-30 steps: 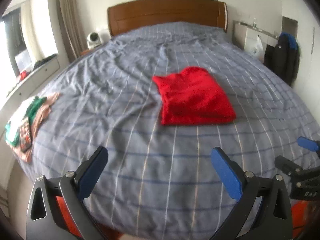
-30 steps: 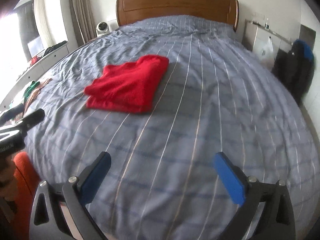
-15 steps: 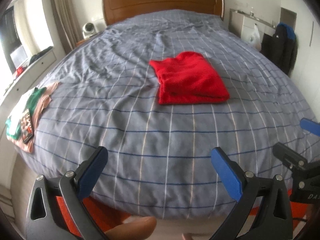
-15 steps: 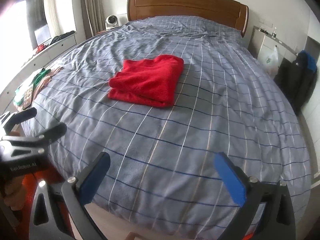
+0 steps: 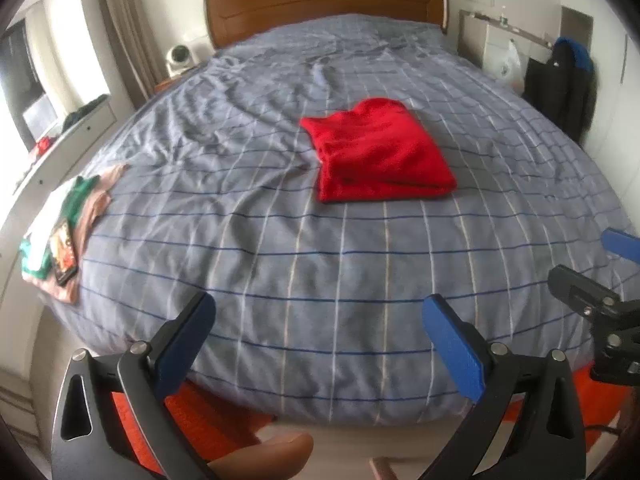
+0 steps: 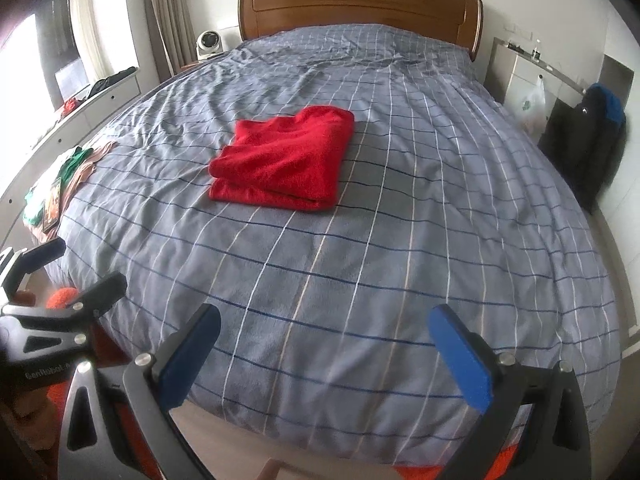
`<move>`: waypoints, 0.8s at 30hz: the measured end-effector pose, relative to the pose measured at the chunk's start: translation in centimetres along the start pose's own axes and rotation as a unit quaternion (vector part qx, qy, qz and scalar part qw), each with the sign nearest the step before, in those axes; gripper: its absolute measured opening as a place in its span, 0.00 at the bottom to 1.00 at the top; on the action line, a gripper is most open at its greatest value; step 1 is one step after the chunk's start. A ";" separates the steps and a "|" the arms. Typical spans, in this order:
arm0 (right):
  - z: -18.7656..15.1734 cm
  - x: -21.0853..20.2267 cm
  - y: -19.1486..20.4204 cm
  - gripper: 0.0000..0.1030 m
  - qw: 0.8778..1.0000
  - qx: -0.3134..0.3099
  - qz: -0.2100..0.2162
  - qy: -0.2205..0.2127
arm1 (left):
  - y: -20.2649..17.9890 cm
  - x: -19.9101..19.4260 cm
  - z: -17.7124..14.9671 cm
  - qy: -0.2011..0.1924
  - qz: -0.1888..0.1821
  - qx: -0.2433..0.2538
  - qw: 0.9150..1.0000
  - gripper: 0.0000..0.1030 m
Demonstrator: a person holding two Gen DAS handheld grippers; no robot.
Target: Fold small clothes
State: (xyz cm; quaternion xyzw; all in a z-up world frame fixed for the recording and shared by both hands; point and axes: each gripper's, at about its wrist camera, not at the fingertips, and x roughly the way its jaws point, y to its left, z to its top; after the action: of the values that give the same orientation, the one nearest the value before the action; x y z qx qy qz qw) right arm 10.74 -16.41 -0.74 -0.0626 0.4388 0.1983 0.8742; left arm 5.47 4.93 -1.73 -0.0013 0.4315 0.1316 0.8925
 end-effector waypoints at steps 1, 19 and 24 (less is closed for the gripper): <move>0.1 -0.3 0.1 0.99 1.000 0.002 0.008 0.001 | 0.0 -0.2 0.1 0.000 0.001 -0.001 1.000 1.00; 0.7 -5.1 1.7 0.99 0.999 -0.016 0.025 -0.031 | 1.2 -5.2 0.8 -0.054 -0.021 0.005 0.998 1.00; 0.8 -5.0 1.7 0.99 0.999 -0.022 -0.012 -0.036 | 1.0 -4.5 0.9 -0.045 -0.015 0.004 0.999 1.00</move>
State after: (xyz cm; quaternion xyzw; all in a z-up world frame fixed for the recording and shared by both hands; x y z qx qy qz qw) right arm 7.92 -16.07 3.79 -0.0799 0.4019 0.1995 0.8901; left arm 3.29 4.95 2.42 0.0016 0.3912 0.1167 0.9129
